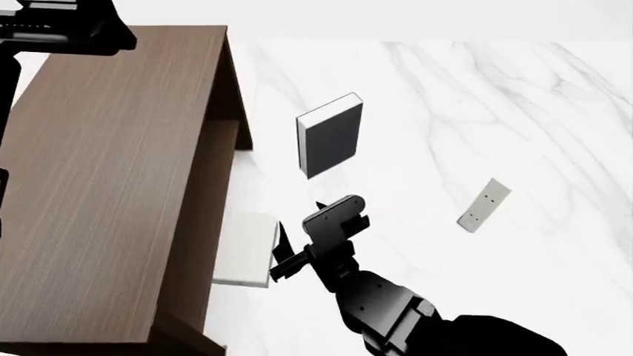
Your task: Pick up the book on the right and place it under the cabinet shelf.
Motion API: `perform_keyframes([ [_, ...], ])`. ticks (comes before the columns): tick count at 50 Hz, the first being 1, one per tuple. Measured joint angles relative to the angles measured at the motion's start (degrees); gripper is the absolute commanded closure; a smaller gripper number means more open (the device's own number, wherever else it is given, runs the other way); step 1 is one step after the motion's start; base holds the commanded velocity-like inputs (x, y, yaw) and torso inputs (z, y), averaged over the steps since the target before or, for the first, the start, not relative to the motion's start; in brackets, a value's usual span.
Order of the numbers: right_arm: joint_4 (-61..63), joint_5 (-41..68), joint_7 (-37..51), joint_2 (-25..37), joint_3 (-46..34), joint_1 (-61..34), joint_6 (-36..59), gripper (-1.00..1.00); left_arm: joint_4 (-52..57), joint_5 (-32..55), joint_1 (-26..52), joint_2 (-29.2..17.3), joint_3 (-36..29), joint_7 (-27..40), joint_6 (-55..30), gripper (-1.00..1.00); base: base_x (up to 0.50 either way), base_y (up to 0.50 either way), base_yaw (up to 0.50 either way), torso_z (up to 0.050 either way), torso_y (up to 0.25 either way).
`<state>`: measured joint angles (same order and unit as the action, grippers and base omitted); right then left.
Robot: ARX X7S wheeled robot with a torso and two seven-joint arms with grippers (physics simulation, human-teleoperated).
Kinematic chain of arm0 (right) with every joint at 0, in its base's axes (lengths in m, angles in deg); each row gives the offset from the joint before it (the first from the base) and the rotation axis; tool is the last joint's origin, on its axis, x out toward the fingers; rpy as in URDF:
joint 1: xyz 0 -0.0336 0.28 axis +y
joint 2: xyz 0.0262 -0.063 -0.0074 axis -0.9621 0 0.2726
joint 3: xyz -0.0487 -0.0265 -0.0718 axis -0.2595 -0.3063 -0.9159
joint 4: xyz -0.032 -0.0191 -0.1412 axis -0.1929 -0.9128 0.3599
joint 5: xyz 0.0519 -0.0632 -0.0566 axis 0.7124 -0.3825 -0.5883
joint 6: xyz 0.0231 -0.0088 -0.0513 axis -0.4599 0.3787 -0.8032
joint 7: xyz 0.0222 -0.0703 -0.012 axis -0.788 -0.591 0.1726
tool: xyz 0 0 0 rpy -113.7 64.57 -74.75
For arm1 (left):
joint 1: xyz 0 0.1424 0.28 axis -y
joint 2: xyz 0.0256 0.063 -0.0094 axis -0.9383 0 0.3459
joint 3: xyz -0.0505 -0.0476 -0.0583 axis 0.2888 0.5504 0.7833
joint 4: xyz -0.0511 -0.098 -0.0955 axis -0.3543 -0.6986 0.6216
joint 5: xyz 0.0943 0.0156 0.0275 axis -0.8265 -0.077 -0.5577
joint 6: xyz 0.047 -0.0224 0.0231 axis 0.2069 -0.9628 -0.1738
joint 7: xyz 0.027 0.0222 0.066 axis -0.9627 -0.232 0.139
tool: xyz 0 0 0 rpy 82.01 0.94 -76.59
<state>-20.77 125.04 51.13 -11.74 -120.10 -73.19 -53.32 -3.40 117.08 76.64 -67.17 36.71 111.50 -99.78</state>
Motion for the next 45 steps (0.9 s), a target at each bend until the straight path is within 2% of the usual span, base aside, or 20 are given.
perform_keyframes([
  [26,-3.1,-0.7,-1.1,-4.3,1.3,0.5,1.7,-1.0,-0.1,0.5,0.7,-0.6,-0.2,0.2,0.2,-1.0,0.0,0.0,0.0,0.0,0.0],
  [45,-1.5,-12.3,0.3,-5.5,13.8,3.6,8.4,-1.0,-0.1,0.9,0.6,-1.2,0.2,0.2,0.7,-1.0,0.0,0.0,0.0,0.0,-0.001],
])
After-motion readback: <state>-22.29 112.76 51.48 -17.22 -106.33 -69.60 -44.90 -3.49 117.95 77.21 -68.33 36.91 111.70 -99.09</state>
